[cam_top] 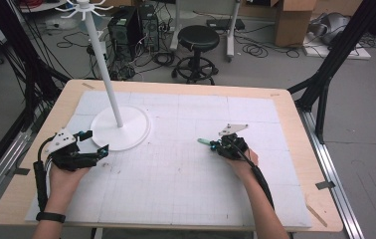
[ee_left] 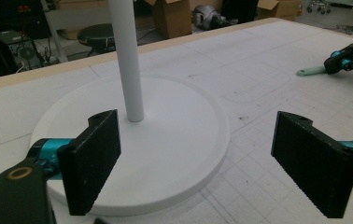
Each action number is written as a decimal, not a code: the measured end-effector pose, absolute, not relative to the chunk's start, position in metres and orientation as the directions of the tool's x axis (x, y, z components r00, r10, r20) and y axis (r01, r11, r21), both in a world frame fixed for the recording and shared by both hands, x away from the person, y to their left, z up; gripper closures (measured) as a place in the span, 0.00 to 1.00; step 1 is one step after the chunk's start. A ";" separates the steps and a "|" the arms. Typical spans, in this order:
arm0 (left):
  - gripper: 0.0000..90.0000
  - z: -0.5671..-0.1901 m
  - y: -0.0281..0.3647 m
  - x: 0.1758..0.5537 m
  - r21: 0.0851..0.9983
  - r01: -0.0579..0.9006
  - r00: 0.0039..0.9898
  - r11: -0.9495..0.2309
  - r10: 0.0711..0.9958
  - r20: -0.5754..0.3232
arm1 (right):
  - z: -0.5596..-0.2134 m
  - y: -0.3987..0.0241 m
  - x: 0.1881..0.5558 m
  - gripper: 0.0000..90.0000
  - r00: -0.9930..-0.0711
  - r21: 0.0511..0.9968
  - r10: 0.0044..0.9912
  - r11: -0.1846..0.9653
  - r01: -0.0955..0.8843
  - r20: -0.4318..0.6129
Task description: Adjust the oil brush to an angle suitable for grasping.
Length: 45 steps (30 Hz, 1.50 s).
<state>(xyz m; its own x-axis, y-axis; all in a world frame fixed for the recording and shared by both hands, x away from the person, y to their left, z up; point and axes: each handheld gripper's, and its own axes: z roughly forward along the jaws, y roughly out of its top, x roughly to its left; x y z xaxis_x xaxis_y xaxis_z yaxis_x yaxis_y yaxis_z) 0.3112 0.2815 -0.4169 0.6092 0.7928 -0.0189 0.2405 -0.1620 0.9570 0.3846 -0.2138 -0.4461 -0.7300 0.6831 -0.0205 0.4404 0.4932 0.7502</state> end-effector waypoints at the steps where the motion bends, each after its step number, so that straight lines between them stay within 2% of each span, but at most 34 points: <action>1: 0.18 -0.417 0.282 0.311 0.958 0.240 0.610 -0.160 0.792 -0.021 | -0.445 -0.215 0.384 0.99 -0.731 0.756 0.682 0.485 0.440 -0.012; 7: 0.18 -0.417 0.284 0.311 0.957 0.241 0.609 -0.161 0.793 -0.020 | -0.429 -0.224 0.374 0.89 -0.746 0.792 0.666 0.451 0.412 0.009; 9: 0.18 -0.417 0.284 0.311 0.957 0.241 0.607 -0.159 0.794 -0.021 | -0.423 -0.230 0.368 0.84 -0.750 0.804 0.662 0.436 0.404 0.018; 10: 0.18 -0.417 0.284 0.311 0.958 0.240 0.606 -0.160 0.795 -0.019 | -0.417 -0.238 0.362 0.78 -0.754 0.812 0.656 0.430 0.394 0.018; 14: 0.18 -0.417 0.284 0.311 0.957 0.241 0.605 -0.162 0.796 -0.018 | -0.411 -0.253 0.351 0.71 -0.755 0.834 0.655 0.397 0.383 0.035; 22: 0.18 -0.418 0.284 0.313 0.956 0.243 0.605 -0.162 0.796 -0.019 | -0.407 -0.299 0.320 0.47 -0.728 0.882 0.684 0.314 0.351 0.046; 27: 0.18 -0.419 0.283 0.314 0.958 0.239 0.602 -0.158 0.798 -0.018 | -0.411 -0.326 0.305 0.36 -0.699 0.906 0.712 0.255 0.339 0.062; 35: 0.18 -0.420 0.285 0.318 0.963 0.232 0.584 -0.134 0.811 -0.028 | -0.420 -0.356 0.292 0.24 -0.635 0.922 0.767 0.172 0.346 0.095; 45: 0.18 -0.420 0.285 0.318 0.967 0.222 0.584 -0.123 0.811 -0.031 | -0.421 -0.365 0.290 0.21 -0.609 0.929 0.785 0.132 0.346 0.116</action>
<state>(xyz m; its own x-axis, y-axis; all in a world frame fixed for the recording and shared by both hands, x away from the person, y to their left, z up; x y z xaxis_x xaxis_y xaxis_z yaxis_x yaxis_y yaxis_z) 0.3183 0.2851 -0.4201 0.5839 0.8112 -0.0313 0.2224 -0.1228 0.9672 0.2901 -0.3655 -0.4209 -0.6092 0.7845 0.1160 0.3464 0.1317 0.9288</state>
